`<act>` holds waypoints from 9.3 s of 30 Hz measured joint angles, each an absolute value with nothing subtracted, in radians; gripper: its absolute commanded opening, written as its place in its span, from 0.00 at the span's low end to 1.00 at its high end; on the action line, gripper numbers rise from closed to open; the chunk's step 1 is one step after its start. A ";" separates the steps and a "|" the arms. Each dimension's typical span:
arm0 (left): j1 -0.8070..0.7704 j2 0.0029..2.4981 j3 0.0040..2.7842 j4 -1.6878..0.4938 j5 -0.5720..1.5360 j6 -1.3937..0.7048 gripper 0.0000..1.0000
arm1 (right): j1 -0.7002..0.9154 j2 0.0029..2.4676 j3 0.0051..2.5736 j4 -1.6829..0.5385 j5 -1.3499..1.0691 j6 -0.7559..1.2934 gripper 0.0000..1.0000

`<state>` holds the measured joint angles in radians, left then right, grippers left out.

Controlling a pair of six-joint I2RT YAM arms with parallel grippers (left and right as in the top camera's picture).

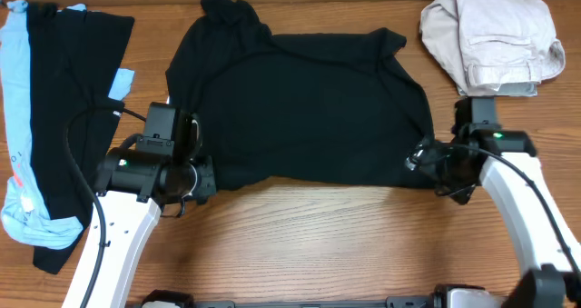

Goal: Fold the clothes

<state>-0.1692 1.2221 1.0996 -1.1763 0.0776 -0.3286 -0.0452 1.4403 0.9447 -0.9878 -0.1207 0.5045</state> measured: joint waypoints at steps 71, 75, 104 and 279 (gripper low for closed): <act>-0.148 1.229 1.288 -1.427 -0.144 -0.443 0.04 | -0.045 1.303 1.218 -1.338 -0.031 0.438 0.04; -0.148 1.253 1.188 -1.299 -0.148 -0.447 0.04 | -0.045 1.409 1.208 -1.271 -0.038 0.428 0.04; -0.123 1.753 1.106 -0.604 -0.297 -0.455 0.04 | -0.013 1.775 1.200 -0.918 -0.071 0.392 0.04; 0.035 2.143 1.671 -1.333 0.022 0.115 1.00 | -0.091 1.881 1.311 -1.248 -0.178 0.183 0.70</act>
<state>0.0345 2.1433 1.6711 -1.3327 0.0219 0.1150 -0.0906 1.8809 1.3106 -1.2480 -0.1783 0.1825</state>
